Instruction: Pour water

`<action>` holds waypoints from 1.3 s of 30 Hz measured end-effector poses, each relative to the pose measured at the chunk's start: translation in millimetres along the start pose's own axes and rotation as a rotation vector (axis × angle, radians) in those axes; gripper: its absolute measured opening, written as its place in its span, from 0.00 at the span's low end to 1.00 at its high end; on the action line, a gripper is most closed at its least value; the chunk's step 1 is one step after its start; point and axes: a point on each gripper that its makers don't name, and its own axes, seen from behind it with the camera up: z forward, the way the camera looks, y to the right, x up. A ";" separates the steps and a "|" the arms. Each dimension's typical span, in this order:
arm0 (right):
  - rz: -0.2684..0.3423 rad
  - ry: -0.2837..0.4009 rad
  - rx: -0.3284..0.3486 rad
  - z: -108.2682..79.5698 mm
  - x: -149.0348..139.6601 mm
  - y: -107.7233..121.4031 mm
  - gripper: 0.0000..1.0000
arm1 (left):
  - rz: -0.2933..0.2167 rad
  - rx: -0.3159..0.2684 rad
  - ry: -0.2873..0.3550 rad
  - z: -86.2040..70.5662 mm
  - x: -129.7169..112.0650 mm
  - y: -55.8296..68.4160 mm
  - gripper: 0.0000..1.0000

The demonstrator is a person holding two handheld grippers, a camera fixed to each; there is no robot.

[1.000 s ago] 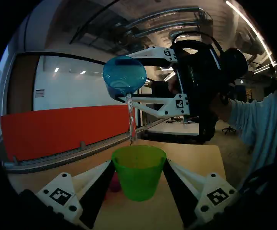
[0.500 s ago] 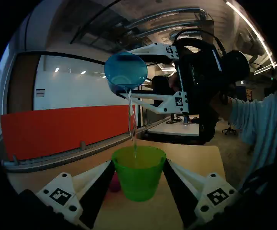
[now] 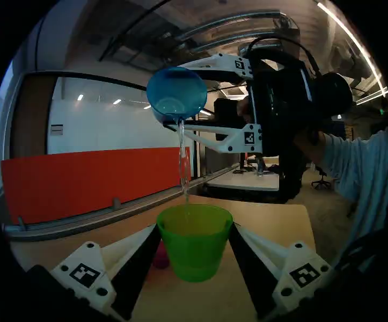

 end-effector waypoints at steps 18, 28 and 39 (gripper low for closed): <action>-0.129 -0.002 0.004 2.6 6.9 2.7 0.89 | -0.007 -0.004 0.000 2.5 -0.8 0.3 0.87; -0.202 0.000 0.010 2.6 12.6 -3.2 0.90 | -0.012 -0.005 -0.001 4.4 -1.0 -0.2 0.87; -0.147 0.016 -0.003 1.0 16.6 -1.5 0.89 | -0.016 0.003 0.000 3.9 -3.2 -3.4 0.87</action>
